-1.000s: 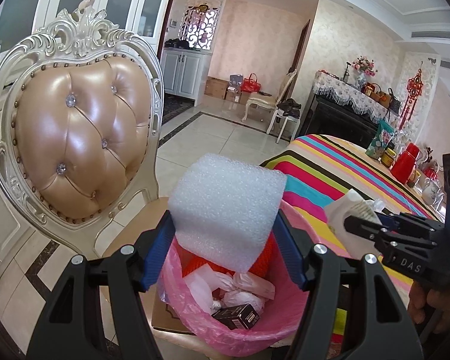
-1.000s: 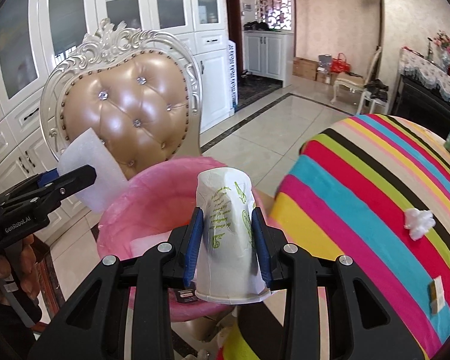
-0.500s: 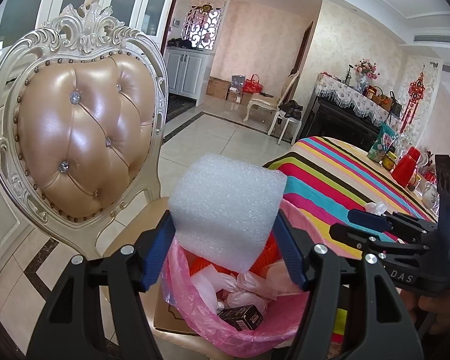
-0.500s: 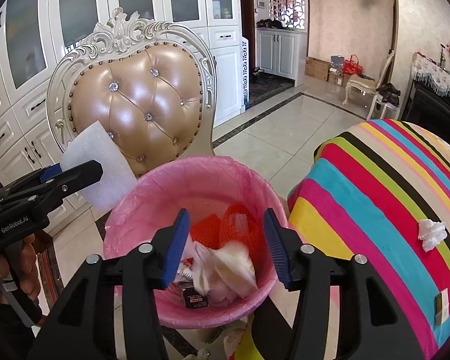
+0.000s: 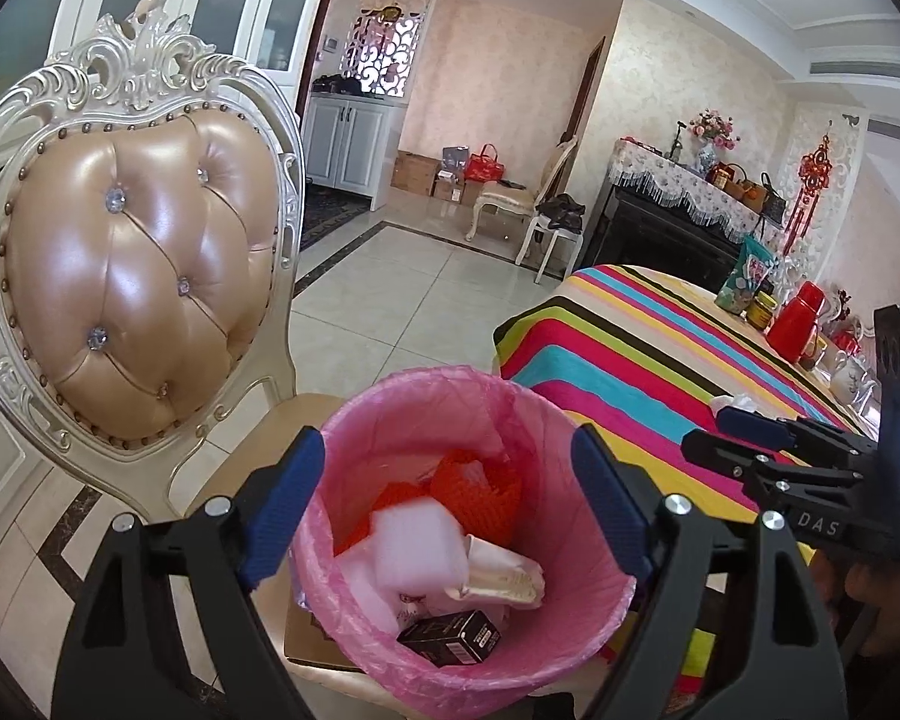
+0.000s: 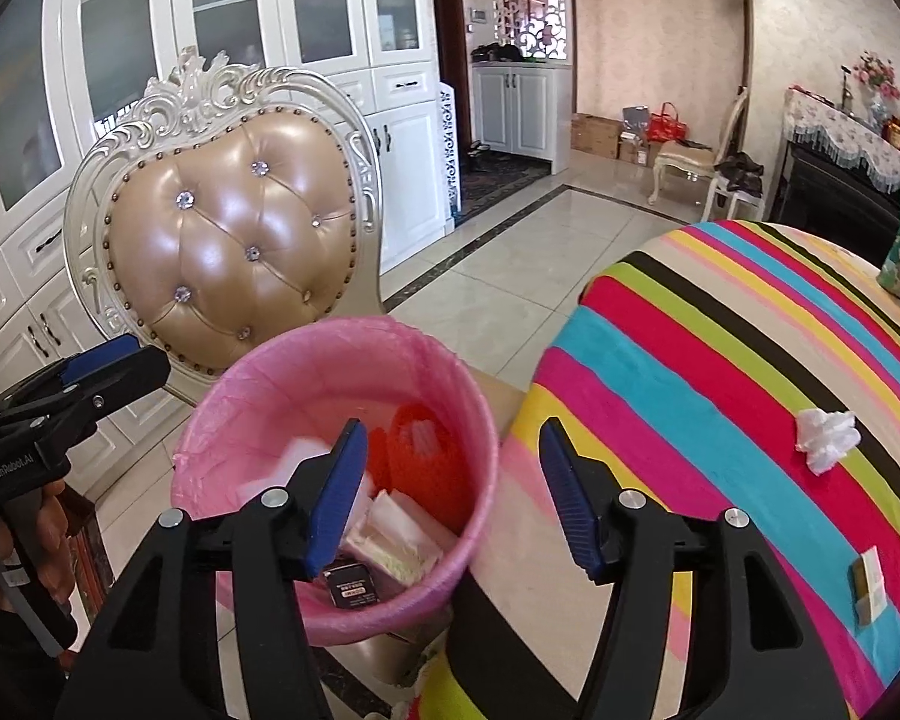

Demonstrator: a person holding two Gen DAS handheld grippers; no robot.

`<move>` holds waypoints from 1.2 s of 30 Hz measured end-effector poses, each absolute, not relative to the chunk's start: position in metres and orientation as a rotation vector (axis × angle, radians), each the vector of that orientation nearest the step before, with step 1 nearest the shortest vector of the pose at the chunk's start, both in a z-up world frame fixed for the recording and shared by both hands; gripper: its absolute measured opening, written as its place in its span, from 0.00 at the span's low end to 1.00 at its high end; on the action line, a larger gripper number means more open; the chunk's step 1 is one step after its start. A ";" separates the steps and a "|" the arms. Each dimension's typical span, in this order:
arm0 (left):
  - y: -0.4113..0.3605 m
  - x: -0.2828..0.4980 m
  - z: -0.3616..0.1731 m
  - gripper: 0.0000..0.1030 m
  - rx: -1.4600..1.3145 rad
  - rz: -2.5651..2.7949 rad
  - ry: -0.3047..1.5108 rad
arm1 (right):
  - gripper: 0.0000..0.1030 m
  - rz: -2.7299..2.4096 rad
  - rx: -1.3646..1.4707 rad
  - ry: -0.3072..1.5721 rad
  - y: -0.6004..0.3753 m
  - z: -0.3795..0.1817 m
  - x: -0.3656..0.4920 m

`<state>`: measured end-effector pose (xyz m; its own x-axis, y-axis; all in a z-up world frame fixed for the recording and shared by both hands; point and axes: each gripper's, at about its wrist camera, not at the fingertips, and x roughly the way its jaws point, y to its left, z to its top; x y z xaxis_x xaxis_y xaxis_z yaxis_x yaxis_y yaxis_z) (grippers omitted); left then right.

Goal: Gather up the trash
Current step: 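Open both tools to drop the foam block and cup into the bin, then move both tools back over the table toward the tissue and small box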

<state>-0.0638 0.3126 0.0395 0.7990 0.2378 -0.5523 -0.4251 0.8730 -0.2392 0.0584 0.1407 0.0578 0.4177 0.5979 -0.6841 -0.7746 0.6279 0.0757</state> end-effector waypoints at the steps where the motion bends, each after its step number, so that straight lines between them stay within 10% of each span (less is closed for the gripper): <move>1: 0.312 -0.063 0.040 0.79 -0.365 0.362 0.538 | 0.57 0.868 -0.265 0.737 0.137 0.058 0.060; 36: 0.212 0.031 0.033 0.78 -0.295 0.161 0.589 | 0.65 0.532 -0.187 0.785 -0.051 0.024 0.139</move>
